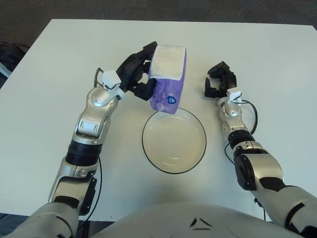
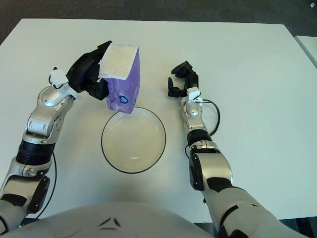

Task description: Put the tissue paper into the plate.

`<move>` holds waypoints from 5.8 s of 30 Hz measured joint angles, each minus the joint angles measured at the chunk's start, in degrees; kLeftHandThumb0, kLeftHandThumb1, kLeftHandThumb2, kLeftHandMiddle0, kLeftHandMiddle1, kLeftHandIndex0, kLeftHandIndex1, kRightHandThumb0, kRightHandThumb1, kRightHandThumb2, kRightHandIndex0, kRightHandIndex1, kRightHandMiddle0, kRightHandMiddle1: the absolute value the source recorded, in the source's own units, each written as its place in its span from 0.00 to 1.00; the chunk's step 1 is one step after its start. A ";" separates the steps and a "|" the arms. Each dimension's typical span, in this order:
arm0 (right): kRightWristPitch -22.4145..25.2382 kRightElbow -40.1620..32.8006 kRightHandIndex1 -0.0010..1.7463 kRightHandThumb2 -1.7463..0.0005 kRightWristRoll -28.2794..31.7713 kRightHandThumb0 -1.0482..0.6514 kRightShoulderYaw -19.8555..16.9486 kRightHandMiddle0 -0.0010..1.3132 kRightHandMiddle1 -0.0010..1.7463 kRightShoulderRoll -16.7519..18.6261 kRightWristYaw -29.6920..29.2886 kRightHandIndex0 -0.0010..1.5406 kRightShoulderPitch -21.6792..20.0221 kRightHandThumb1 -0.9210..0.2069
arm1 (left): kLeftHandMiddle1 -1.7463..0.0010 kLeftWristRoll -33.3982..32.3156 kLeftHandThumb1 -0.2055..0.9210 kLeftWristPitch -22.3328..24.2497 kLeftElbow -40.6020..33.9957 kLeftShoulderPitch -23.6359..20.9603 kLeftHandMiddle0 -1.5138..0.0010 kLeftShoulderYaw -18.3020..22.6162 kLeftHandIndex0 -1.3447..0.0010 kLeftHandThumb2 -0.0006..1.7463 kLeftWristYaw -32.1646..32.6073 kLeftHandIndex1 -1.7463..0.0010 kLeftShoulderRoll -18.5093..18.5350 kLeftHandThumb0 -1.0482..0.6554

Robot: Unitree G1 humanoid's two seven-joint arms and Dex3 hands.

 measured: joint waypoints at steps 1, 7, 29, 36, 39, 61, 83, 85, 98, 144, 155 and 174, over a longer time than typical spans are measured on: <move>0.00 0.00 1.00 0.19 0.00 0.61 -0.01 0.41 0.91 0.02 0.00 0.47 -0.01 0.64 | 0.00 -0.16 0.41 0.23 -0.77 0.36 0.23 -0.04 0.51 0.80 -0.02 0.00 -0.01 0.33; 0.00 0.03 1.00 0.19 0.01 0.61 -0.07 0.41 0.91 0.05 -0.02 0.47 0.00 0.64 | 0.00 -0.45 0.41 1.12 -6.35 4.17 0.23 -1.33 0.51 0.79 -0.27 0.00 -0.06 0.33; 0.00 0.26 1.00 0.21 -0.01 0.61 -0.02 0.40 0.91 0.13 -0.83 0.46 -0.03 0.62 | 0.00 7.47 0.45 -5.38 -3.55 6.48 0.26 -6.65 0.54 0.76 -6.40 0.00 4.29 0.34; 0.00 0.26 1.00 0.20 0.05 0.61 -0.13 0.40 0.91 0.18 -0.85 0.46 -0.03 0.63 | 0.00 14.24 0.46 -10.89 0.97 6.45 0.27 -8.64 0.55 0.75 -6.97 0.00 7.26 0.34; 0.00 0.26 1.00 0.20 0.06 0.61 -0.15 0.40 0.91 0.18 -0.85 0.46 -0.03 0.63 | 0.00 16.71 0.47 -13.58 3.20 6.43 0.28 -9.16 0.55 0.75 -6.93 0.00 8.01 0.34; 0.00 0.38 1.00 0.20 0.06 0.61 -0.13 0.40 0.91 0.19 -0.85 0.46 -0.03 0.62 | 0.00 28.61 0.70 -32.15 16.51 1.33 0.64 -9.64 0.66 0.53 2.48 0.04 8.52 0.38; 0.03 0.39 1.00 0.21 0.01 0.61 -0.02 0.40 0.91 0.24 -1.68 0.46 -0.03 0.62 | 0.01 27.52 0.99 -37.84 23.99 0.26 0.91 -9.50 0.97 0.16 4.27 0.08 7.08 0.18; 0.03 0.39 1.00 0.21 0.01 0.61 -0.02 0.40 0.91 0.25 -1.74 0.46 -0.04 0.62 | 0.02 27.40 1.00 -37.84 24.30 0.25 0.91 -9.50 0.97 0.16 4.27 0.08 7.08 0.17; 0.08 0.39 1.00 0.20 0.00 0.61 -0.01 0.39 0.93 0.28 -2.09 0.46 -0.04 0.62 | 0.18 26.14 1.00 -37.90 25.76 0.03 0.87 -9.48 0.97 0.15 4.18 0.09 7.03 0.17; 0.20 0.81 1.00 0.20 -0.31 0.61 1.33 0.39 0.93 0.31 -3.59 0.46 -0.37 0.63 | 1.00 20.92 0.97 -21.37 8.74 -1.29 1.00 -9.83 1.00 0.03 -23.44 1.00 18.45 0.01; 0.22 0.97 1.00 0.20 -0.47 0.61 1.82 0.39 0.92 0.26 -3.84 0.46 -0.51 0.63 | 1.00 20.52 1.00 -20.97 9.95 -1.42 1.00 -9.25 1.00 0.04 -23.19 1.00 18.01 0.00; 0.22 1.14 1.00 0.19 -0.56 0.61 2.04 0.38 0.93 0.25 -4.06 0.46 -0.57 0.63 | 0.99 17.79 1.00 -27.72 23.01 -3.90 0.97 4.00 0.99 0.39 3.30 0.98 6.97 0.11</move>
